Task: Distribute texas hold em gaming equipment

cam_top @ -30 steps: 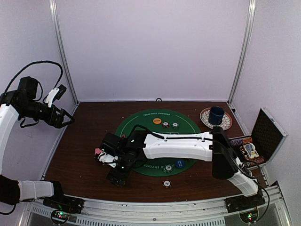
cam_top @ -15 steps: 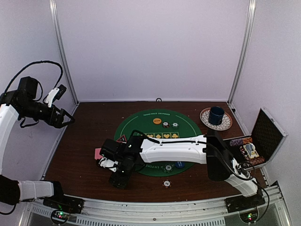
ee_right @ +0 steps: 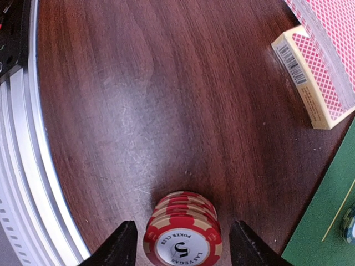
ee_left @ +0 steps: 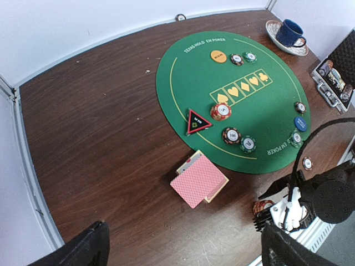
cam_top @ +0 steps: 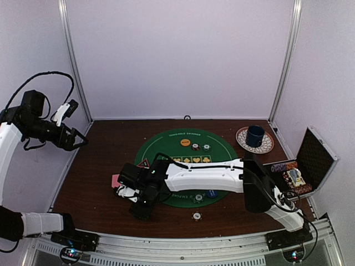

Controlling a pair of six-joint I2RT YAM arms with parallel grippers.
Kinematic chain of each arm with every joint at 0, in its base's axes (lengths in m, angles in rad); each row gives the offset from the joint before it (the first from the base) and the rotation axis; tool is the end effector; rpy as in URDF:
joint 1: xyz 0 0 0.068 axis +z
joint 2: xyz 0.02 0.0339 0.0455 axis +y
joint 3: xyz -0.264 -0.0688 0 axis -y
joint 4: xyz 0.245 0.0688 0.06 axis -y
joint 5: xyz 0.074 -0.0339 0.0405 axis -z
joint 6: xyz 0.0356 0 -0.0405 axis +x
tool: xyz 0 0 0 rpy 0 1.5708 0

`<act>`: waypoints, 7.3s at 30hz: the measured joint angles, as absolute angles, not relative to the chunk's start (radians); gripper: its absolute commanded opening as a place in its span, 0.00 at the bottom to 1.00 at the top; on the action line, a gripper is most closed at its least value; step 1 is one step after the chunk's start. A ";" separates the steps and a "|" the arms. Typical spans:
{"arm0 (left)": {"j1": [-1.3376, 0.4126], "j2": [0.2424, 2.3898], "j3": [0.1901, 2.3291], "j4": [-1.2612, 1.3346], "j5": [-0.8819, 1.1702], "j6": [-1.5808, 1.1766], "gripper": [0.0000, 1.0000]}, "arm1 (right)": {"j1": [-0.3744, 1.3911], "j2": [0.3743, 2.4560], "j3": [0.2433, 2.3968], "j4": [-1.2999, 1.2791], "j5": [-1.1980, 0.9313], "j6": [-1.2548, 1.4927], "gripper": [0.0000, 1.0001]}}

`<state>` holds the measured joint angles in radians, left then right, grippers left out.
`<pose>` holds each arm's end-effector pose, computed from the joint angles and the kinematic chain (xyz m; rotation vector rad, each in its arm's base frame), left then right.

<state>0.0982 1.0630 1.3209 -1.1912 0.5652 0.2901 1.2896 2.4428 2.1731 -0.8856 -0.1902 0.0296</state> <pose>0.1762 -0.0018 0.3811 0.4524 2.3338 -0.5236 0.1373 0.4997 0.1762 -1.7378 2.2855 0.5872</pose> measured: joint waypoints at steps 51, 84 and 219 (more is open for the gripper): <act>0.098 1.059 1.335 -1.199 0.565 0.290 0.98 | 1.048 2.220 2.182 -0.933 -0.106 0.067 0.34; 0.098 1.071 1.335 -1.200 0.564 0.290 0.98 | 0.702 2.594 2.392 -0.908 0.024 0.139 0.33; 0.098 1.087 1.330 -1.206 0.543 0.328 0.98 | 1.059 2.076 1.524 -0.709 -0.098 0.185 0.10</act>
